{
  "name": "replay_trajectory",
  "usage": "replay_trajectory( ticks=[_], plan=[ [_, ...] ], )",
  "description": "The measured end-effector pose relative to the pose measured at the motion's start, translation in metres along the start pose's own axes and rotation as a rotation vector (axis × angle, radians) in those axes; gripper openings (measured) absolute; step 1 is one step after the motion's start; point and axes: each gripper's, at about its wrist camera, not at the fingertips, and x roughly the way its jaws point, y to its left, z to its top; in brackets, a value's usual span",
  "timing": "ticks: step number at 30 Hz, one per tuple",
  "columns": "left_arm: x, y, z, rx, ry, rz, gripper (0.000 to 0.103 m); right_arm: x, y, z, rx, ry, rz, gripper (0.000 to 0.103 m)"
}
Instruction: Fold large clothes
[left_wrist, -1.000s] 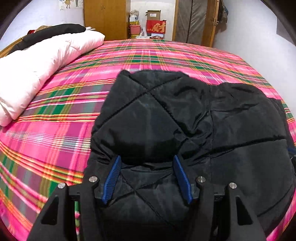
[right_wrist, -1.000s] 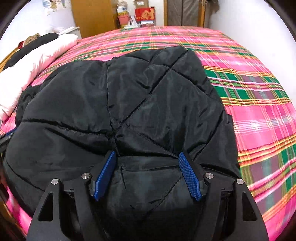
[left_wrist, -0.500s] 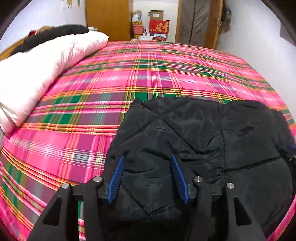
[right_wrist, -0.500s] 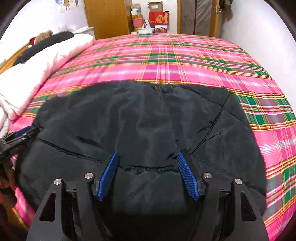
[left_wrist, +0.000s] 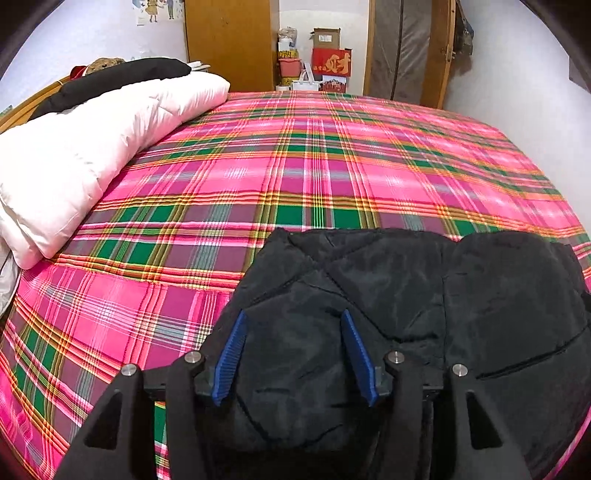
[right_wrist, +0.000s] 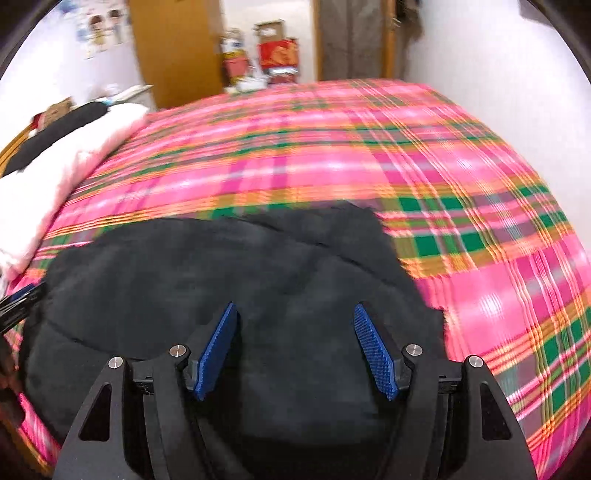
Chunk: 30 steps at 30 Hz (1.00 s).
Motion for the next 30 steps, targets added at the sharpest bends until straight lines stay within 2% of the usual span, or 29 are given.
replay_trajectory(
  ticks=[4, 9, 13, 17, 21, 23, 25, 27, 29, 30],
  plan=[
    [0.006, -0.004, -0.001, 0.01, 0.007, 0.006, 0.057, 0.012, -0.023, -0.006, 0.047, 0.021, 0.01, 0.066],
    [0.008, -0.007, -0.001, 0.028, 0.006, 0.018, 0.057, 0.009, -0.021, -0.005, 0.018, 0.025, 0.001, 0.067],
    [-0.008, 0.002, 0.0, 0.003, -0.014, 0.005, 0.056, -0.022, -0.021, -0.007, 0.02, -0.018, 0.033, 0.067],
    [-0.033, 0.023, -0.01, -0.045, -0.043, 0.012, 0.056, -0.052, -0.021, -0.028, -0.005, -0.064, 0.053, 0.067],
    [-0.032, 0.04, -0.029, -0.083, 0.012, -0.002, 0.056, -0.042, -0.026, -0.055, -0.066, -0.022, 0.009, 0.067],
    [-0.019, 0.045, -0.035, -0.087, 0.057, 0.006, 0.056, -0.035, -0.036, -0.062, -0.045, -0.008, 0.006, 0.067],
    [-0.019, 0.05, -0.036, -0.128, 0.067, 0.007, 0.054, -0.037, -0.043, -0.059, -0.022, -0.01, 0.002, 0.067],
    [-0.036, 0.055, -0.03, -0.188, 0.018, -0.018, 0.05, -0.049, -0.046, -0.057, -0.007, -0.033, 0.003, 0.067],
    [-0.053, 0.055, -0.027, -0.174, -0.059, -0.019, 0.051, -0.058, -0.048, -0.057, -0.013, -0.059, 0.012, 0.067],
    [-0.053, 0.054, -0.028, -0.155, -0.067, 0.002, 0.051, -0.057, -0.049, -0.058, -0.013, -0.056, 0.015, 0.067]
  ],
)
